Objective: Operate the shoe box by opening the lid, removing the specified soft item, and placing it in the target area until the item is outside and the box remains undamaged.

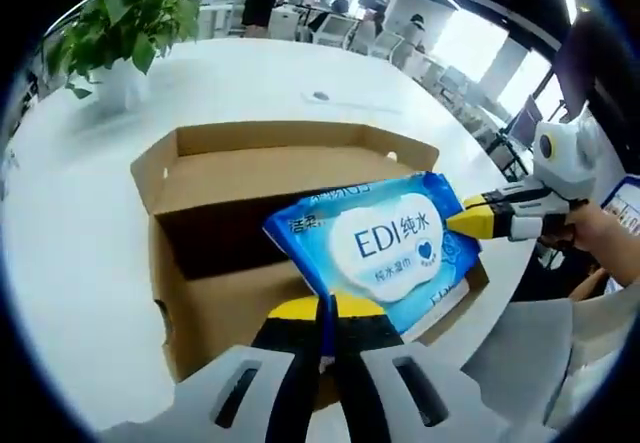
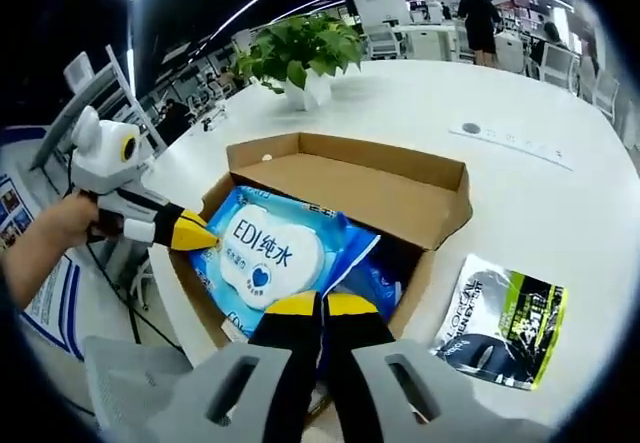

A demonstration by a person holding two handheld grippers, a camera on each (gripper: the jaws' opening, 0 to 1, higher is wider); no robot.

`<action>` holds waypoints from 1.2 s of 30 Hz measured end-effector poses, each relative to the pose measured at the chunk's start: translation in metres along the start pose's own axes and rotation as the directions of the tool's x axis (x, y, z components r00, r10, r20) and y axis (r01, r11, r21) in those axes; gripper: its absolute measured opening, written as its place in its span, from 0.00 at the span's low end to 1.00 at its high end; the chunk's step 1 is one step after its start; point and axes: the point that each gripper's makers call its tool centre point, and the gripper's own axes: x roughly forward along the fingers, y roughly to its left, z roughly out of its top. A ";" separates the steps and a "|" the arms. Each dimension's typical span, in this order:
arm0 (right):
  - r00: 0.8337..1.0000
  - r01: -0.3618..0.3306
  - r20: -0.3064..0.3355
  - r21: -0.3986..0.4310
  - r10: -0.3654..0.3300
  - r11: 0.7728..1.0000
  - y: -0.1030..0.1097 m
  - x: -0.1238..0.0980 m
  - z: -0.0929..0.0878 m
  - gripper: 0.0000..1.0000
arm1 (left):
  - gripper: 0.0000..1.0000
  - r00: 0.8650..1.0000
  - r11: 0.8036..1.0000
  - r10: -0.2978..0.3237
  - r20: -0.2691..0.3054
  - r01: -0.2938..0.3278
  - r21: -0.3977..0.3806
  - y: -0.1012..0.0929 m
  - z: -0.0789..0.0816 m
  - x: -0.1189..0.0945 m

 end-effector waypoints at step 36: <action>0.990 0.129 0.049 0.105 -0.135 0.986 -0.084 -0.084 -0.008 0.00 | 0.00 0.994 0.993 -0.105 0.005 0.104 0.064 -0.100 0.047 0.039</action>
